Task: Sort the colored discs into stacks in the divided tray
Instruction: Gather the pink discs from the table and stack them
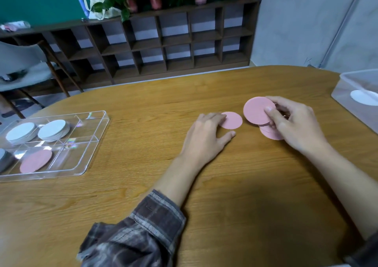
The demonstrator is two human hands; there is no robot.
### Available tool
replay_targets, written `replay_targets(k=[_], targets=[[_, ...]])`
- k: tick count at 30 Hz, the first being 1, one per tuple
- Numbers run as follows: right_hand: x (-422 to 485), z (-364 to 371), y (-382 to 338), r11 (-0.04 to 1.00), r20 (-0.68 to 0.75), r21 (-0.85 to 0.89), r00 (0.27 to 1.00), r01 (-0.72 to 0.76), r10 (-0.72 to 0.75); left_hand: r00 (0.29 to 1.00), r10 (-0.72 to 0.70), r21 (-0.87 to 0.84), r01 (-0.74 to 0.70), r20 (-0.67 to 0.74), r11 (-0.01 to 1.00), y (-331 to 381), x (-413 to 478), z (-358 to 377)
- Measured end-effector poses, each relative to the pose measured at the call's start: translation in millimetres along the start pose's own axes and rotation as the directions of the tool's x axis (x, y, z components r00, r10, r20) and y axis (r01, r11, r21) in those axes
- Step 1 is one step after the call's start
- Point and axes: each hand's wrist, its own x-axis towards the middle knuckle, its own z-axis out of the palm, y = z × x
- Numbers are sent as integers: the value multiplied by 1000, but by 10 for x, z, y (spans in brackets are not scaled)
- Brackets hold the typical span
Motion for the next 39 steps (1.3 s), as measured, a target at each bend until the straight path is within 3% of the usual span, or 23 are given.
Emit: replay_targets(k=[6, 11, 18, 25, 31, 39], targets=[[-1, 4, 72, 1000, -50, 2, 999, 4, -4, 999, -17, 59, 15, 41, 998, -12, 150, 60], [18, 57, 7, 999, -54, -4, 998, 33, -33, 994, 103, 110, -108, 46, 988, -17, 126, 24], [-27, 82, -64, 996, -34, 75, 999, 37, -35, 979, 189, 66, -184, -76, 981, 36, 62, -15], [-47, 124, -91, 989, 78, 140, 995, 46, -57, 979, 108, -136, -132, -173, 982, 78, 6, 21], [-52, 187, -63, 990, 177, 139, 982, 39, -63, 959, -94, -385, -16, -265, 923, 64, 47, 87], [-89, 235, -126, 993, 254, 112, 966, 24, -52, 942, -97, -318, -11, -322, 948, 75, 43, 63]])
